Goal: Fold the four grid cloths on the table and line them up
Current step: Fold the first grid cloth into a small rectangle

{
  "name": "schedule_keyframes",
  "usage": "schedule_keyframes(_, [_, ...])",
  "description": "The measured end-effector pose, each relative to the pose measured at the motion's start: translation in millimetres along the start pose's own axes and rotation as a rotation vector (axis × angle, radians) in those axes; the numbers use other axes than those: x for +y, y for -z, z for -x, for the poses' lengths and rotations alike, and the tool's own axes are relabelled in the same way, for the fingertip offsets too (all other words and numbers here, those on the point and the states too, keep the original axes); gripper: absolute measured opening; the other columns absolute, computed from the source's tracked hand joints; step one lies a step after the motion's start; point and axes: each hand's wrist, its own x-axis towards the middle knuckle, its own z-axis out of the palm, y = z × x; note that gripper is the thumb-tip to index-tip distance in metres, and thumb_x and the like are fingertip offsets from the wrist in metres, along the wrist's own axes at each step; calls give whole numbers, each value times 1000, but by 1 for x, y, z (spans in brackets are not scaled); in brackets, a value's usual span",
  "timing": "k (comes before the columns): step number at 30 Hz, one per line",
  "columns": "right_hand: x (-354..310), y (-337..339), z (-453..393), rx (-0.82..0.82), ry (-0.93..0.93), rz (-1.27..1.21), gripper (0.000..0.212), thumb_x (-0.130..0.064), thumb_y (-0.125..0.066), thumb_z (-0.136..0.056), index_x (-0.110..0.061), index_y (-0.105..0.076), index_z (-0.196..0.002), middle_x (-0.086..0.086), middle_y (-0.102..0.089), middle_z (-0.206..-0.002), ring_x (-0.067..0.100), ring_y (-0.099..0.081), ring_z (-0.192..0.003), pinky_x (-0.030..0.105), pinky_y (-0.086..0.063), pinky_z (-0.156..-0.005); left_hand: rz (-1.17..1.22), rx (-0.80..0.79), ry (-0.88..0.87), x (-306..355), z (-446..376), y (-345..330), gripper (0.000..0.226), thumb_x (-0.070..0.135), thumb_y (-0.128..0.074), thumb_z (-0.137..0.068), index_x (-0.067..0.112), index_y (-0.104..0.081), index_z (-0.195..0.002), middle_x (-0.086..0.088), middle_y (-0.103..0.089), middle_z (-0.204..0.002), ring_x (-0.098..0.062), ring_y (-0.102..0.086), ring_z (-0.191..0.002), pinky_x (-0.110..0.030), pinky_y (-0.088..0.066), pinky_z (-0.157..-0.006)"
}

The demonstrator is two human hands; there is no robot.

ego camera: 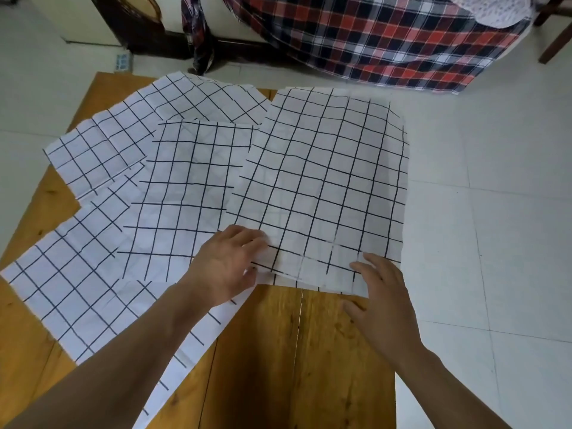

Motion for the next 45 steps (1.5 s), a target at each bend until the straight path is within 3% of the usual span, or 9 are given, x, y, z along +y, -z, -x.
schedule_keyframes(4, [0,1,-1,6,2,-6,65,-33,-81,-74,-28,-52,-132,-10,-39,-144,10,-29,-136,27,-30,-106,-36,52,-24,-2,-5,-2,54,25,-83,-68,19,-66,-119,2,-67,-122,-25,-64,-108,-41,-57,-83])
schedule_keyframes(9, [-1,4,-4,-2,5,-27,65,-33,-82,-72,-28,-53,-131,-10,-40,-142,10,-29,-133,31,-34,-107,40,167,-67,-7,-4,-5,27,15,-85,-69,19,-70,-90,2,-72,-105,-24,-68,-93,-40,-57,-75])
schedule_keyframes(18, [-18,10,-4,-4,76,-6,67,-46,-78,-74,-32,-51,-134,-11,-42,-141,10,-29,-134,25,-16,-107,159,293,-54,4,6,16,10,10,-78,-78,17,-70,-82,3,-72,-96,-22,-66,-88,-40,-53,-72])
schedule_keyframes(23, [-36,16,3,19,148,45,59,-34,-78,-76,-27,-56,-131,-8,-51,-130,15,-42,-123,26,-25,-103,202,346,-15,21,20,47,20,27,-50,-85,17,-67,-83,6,-68,-84,-20,-63,-78,-40,-52,-70])
schedule_keyframes(28, [-46,41,10,62,113,29,39,-9,-77,-74,-23,-68,-110,-8,-61,-102,14,-53,-97,24,-37,-86,216,399,14,32,45,84,19,26,-50,-85,16,-65,-81,6,-66,-80,-19,-62,-74,-39,-52,-68])
schedule_keyframes(33, [-57,94,32,63,149,39,20,-7,-71,-83,-25,-69,-93,-10,-63,-89,10,-54,-83,24,-42,-77,218,440,46,58,85,122,18,25,-51,-85,17,-65,-79,9,-65,-78,-15,-61,-72,-35,-52,-64])
schedule_keyframes(39, [-67,154,83,-20,190,59,15,-13,-63,-90,-27,-67,-91,-14,-60,-88,5,-49,-83,15,-32,-77,165,320,-9,92,137,161,4,27,-64,-80,24,-62,-81,13,-61,-78,-13,-57,-73,-30,-45,-65])
schedule_keyframes(42, [-65,170,99,-41,198,63,14,-13,-65,-90,-27,-67,-89,-14,-60,-86,7,-51,-81,16,-35,-76,36,183,68,89,149,164,25,16,-83,-61,25,-63,-72,11,-61,-71,-16,-58,-66,-31,-47,-61])
schedule_keyframes(45, [-62,181,110,-60,202,74,13,-14,-66,-89,-26,-68,-91,-13,-61,-88,7,-53,-82,23,-41,-78,19,166,93,91,161,166,31,11,-84,-59,25,-57,-67,11,-55,-64,-16,-53,-58,-32,-46,-57])
